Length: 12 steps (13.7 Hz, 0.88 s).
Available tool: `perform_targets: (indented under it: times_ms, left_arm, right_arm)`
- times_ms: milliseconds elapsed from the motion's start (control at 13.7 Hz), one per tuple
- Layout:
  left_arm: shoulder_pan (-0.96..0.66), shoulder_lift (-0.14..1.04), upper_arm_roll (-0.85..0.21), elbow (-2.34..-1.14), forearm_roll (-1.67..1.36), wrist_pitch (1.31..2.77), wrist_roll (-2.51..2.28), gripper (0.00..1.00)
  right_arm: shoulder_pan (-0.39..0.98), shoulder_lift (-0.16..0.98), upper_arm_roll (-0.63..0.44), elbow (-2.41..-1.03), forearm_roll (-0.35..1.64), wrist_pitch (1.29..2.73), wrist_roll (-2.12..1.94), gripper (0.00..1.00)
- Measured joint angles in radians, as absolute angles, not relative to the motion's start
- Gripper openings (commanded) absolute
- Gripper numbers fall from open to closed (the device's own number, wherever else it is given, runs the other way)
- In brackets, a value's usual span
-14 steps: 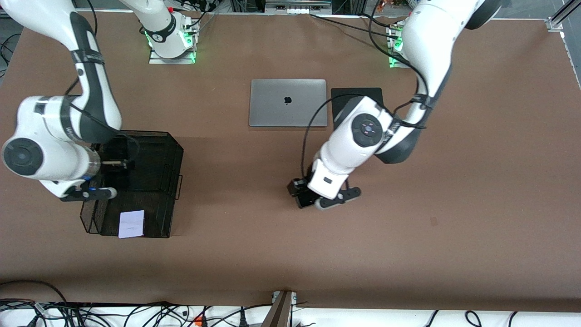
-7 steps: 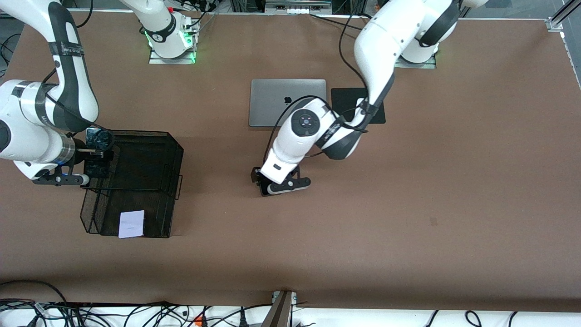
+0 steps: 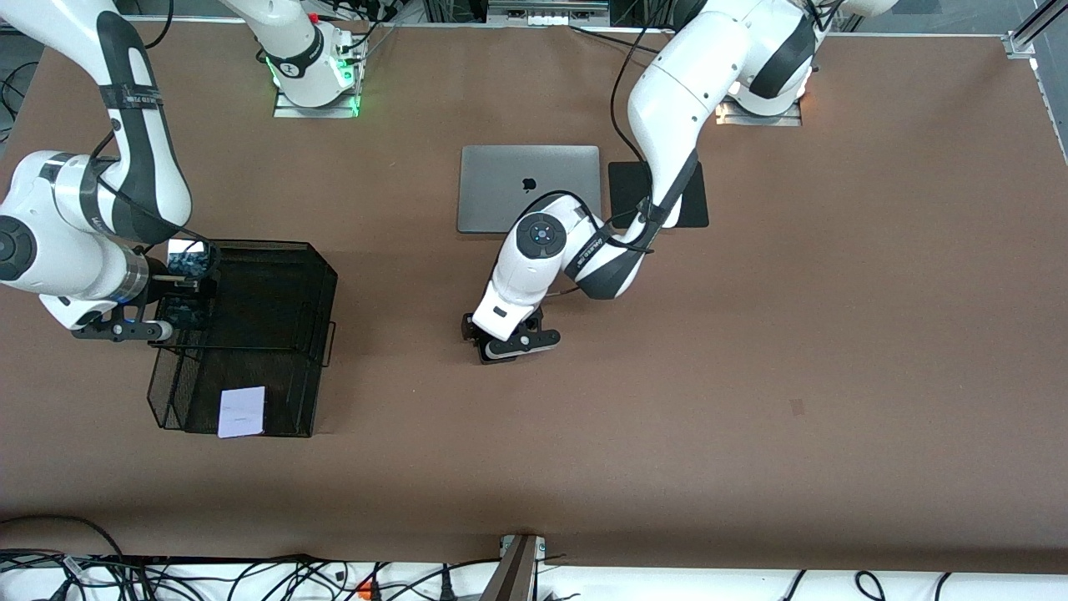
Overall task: Place phones with both arms
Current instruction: 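Place the black phone in the basket while the left gripper lowers its phone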
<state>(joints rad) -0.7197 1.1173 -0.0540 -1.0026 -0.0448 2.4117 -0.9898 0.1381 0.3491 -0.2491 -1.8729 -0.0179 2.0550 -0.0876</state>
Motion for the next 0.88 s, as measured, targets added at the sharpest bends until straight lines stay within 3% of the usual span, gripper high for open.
perform_targets:
  times_ms: [438,583,656,729,802,875]
  left_arm:
    - [-0.801,1.126,-0.004,-0.994,-0.045,2.421,-0.99,0.01]
    - [-0.823,1.131,0.013,-0.994,-0.045,2.447,-0.99,0.1]
    - [-0.827,1.138,0.015,-0.993,-0.045,2.466,-0.99,0.22]
    - [-0.828,1.147,0.015,-0.994,-0.045,2.485,-0.99,0.53]
    - [-0.828,1.156,0.017,-0.994,-0.045,2.498,-0.99,0.57]
    - [-0.828,1.16,0.018,-0.993,-0.045,2.506,-0.99,0.69]
  right_arm:
    - [0.158,0.386,-0.243,-1.875,0.021,2.113,-0.082,0.0]
    - [0.167,0.394,-0.242,-1.875,0.041,2.126,-0.079,0.0]
    - [0.173,0.396,-0.242,-1.875,0.043,2.134,-0.078,0.41]
    - [0.177,0.396,-0.242,-1.874,0.043,2.138,-0.078,0.68]
    - [0.178,0.396,-0.242,-1.874,0.043,2.14,-0.078,0.97]
    - [0.178,0.396,-0.242,-1.874,0.043,2.141,-0.079,1.0]
